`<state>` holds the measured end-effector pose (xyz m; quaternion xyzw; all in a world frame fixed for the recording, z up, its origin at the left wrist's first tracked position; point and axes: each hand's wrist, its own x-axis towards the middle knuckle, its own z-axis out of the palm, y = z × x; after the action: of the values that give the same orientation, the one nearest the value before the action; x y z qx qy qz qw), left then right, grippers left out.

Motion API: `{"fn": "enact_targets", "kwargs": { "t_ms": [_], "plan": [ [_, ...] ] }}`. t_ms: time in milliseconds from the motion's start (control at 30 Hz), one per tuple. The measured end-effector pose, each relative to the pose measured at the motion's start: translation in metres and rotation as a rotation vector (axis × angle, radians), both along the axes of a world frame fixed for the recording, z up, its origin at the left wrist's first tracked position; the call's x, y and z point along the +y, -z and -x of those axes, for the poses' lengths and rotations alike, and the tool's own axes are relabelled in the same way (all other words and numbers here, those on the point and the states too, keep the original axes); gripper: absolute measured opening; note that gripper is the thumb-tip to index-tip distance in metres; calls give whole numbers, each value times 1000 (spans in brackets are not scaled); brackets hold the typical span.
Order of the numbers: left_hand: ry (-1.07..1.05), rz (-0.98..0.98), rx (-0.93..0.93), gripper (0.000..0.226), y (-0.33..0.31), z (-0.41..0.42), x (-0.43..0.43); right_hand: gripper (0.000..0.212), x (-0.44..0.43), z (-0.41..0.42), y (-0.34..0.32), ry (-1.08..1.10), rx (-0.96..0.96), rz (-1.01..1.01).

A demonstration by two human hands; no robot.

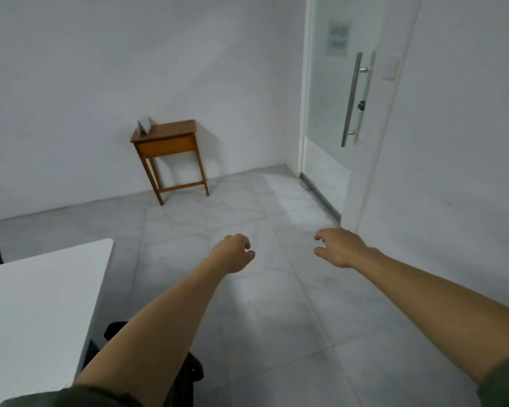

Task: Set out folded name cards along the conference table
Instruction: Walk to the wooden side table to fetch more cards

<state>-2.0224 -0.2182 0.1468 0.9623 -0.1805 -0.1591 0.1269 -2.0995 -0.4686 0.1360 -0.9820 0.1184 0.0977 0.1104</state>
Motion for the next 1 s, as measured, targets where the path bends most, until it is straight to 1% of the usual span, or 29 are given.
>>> {"fn": "enact_targets", "kwargs": {
  "t_ms": [167,333,433,533,633,800,833,900,1000],
  "plan": [
    [-47,-3,8,40,8,-105,-26,50,-35,-123,6,-34,-8,-4],
    [-137,-3,11,41,22,-240,-54,50,-66,-279,28,-126,9,-26],
    [-204,11,27,42,15,-321,-66,51,-81,-376,21,-188,36,-20],
    [-284,56,7,42,6,-394,-66,50,-87,-474,5,-224,20,0],
    [-357,66,21,43,3,-456,-49,50,-67,-562,-4,-302,19,2],
    [-483,68,48,43,18,-562,3,50,-4,-692,13,-468,44,-16],
    [-498,63,53,43,21,-574,11,50,6,-705,17,-485,52,-14],
    [-525,61,50,43,31,-633,37,50,35,-767,32,-519,51,-16],
    [-551,64,45,43,28,-713,71,51,67,-848,30,-535,72,-25]
  ]
}}
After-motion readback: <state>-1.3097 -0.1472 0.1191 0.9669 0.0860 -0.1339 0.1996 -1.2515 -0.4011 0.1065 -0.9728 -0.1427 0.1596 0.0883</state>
